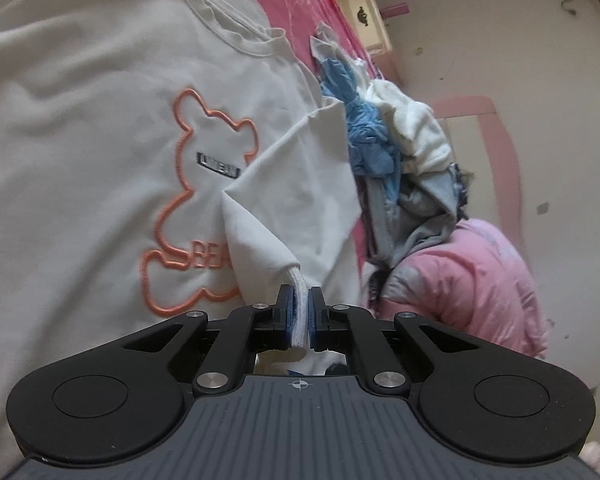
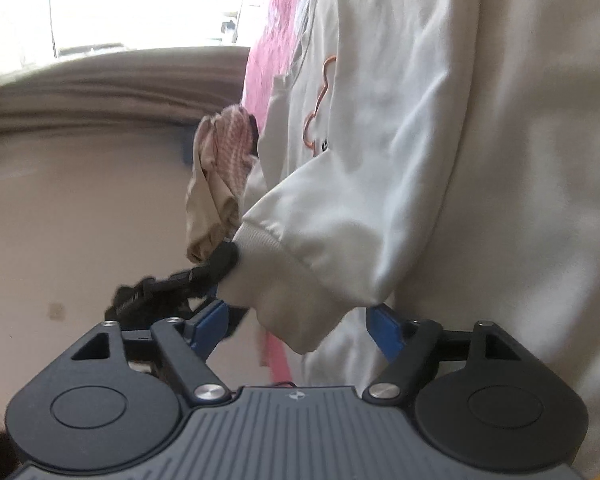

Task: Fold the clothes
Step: 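Grip the cuff with the left tool and lift it while the right tool approaches the sleeve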

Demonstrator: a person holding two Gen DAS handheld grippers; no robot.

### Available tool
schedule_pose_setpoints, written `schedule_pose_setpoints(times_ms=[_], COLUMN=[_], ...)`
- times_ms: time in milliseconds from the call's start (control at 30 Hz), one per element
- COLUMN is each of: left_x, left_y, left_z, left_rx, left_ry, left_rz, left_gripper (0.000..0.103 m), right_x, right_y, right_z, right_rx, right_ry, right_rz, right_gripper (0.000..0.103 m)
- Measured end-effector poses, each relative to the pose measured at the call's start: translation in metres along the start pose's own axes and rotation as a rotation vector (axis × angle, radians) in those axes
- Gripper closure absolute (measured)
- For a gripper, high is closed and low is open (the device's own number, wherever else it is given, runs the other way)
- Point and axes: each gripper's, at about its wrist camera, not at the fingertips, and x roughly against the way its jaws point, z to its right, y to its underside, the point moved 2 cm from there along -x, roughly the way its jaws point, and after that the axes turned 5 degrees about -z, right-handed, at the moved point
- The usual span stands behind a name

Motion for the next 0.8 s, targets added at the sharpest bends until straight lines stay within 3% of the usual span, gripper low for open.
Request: schedule_pose_setpoints(times_ms=[333, 433, 533, 800], left_x=[0.007, 0.011, 0.01, -0.001], left_y=[-0.002, -0.007, -0.013, -0.014], left_z=[-0.004, 0.003, 0.014, 0.036], left_rx=[0.083, 0.103, 0.099, 0.101], left_ry=[0.101, 0.144, 0.185, 0.235], left_rz=[0.036, 0.071, 0.094, 0.082], left_gripper=[0.098, 0.098, 0.098, 0.098], right_x=[-0.002, 0.0, 0.002, 0.013], right_y=[-0.007, -0.003, 0.0, -0.001], right_z=[0.0, -0.016, -0.03, -0.037], right_rx=[0.018, 0.142, 0.26, 0.337], right_ry=[-0.062, -0.001, 0.048, 0.115], right_rz=[0.047, 0.053, 0.06, 0.164], right_gripper=[0.022, 0.013, 0.011, 0.011])
